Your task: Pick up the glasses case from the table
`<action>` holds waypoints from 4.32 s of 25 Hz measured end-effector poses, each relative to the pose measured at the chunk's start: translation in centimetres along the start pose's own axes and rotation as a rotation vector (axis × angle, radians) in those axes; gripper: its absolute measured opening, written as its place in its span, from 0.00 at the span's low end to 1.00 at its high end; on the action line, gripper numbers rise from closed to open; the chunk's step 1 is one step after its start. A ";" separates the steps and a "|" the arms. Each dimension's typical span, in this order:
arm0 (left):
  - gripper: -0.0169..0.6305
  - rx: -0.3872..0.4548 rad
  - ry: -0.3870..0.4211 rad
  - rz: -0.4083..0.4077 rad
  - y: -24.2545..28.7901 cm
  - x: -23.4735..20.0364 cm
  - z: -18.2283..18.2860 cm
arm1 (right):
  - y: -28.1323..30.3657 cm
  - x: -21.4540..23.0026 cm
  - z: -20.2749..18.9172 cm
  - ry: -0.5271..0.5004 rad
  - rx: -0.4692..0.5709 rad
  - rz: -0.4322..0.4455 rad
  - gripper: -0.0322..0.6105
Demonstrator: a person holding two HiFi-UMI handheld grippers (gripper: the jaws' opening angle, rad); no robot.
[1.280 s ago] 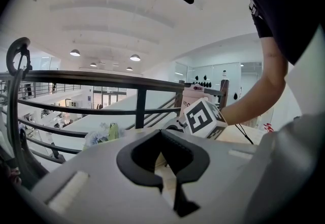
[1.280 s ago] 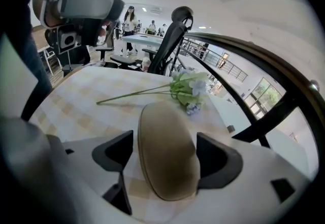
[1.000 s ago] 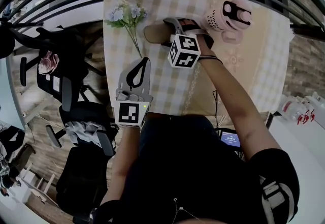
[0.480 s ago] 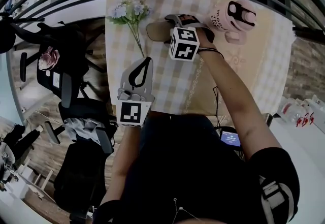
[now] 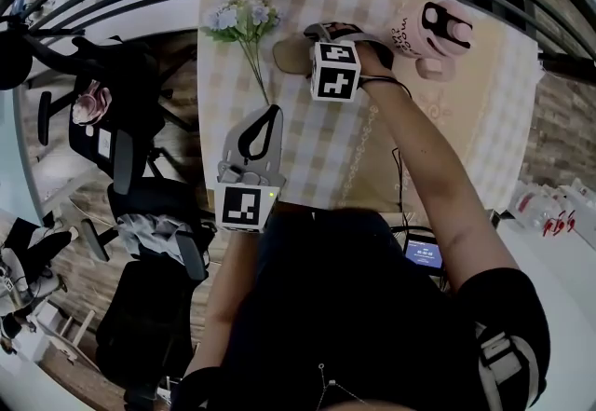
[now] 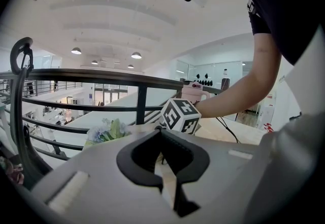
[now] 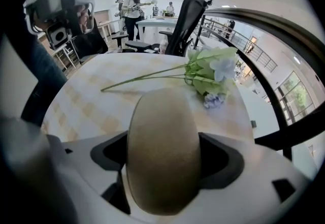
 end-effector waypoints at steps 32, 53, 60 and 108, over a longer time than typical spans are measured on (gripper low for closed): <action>0.04 0.120 0.094 -0.037 -7.9 2.3 1.4 | -9.7 -7.2 2.3 0.179 0.028 -0.360 0.64; 0.04 0.231 0.139 -0.120 -12.2 3.9 4.4 | -21.1 -13.3 5.3 0.424 0.178 -0.809 0.64; 0.04 0.286 0.151 -0.108 -13.9 3.5 6.5 | -25.8 -13.7 7.5 0.429 0.272 -0.989 0.64; 0.04 0.508 0.267 0.070 -14.1 11.1 18.7 | -43.6 -16.2 4.2 0.677 1.058 -1.334 0.64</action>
Point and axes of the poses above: the fingertips, and each gripper's own axes: y forward along the fingers, x to its right, z out of its top, the point moved 1 cm from there along -y, backward along the fingers, and after that the axes turned 1 degree about x, right-handed, at the moved point
